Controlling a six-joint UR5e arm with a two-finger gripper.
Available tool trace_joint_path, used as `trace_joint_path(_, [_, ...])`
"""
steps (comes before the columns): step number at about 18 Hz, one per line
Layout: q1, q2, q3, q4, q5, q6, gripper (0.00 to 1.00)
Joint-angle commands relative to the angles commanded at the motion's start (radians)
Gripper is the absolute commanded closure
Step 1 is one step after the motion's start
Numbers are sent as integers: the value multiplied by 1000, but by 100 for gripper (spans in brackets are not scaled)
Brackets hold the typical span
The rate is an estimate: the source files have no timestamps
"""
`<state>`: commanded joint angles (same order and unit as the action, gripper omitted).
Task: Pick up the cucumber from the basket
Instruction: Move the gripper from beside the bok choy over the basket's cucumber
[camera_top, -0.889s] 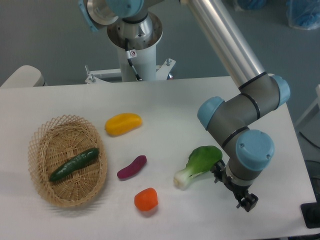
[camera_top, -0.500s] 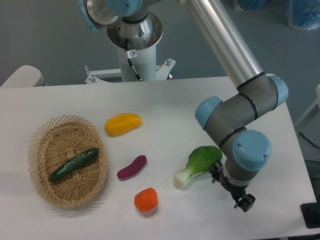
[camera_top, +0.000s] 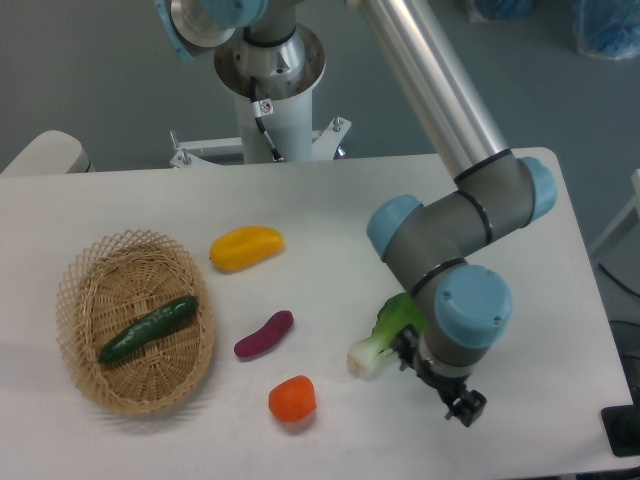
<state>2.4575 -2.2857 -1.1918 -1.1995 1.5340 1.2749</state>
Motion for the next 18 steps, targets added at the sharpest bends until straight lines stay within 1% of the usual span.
trace_joint_path(3, [-37, 41, -41, -2, -3, -66, 0])
trace_joint_path(5, [-67, 83, -87, -2, -14, -92, 0])
trace_joint_path(7, [-95, 138, -161, 0, -31, -132, 0])
trace_joint_path(9, [-143, 193, -239, 3, -35, -193, 0])
trace_joint_path(11, [-196, 233, -288, 8, -35, -259, 0])
trace_joint_path(12, [-225, 245, -307, 11, -35, -294, 0])
trace_joint_path(14, [-281, 252, -328, 12, -34, -362, 0])
trace_joint_path(18, [-376, 258, -364, 17, -26, -443, 0])
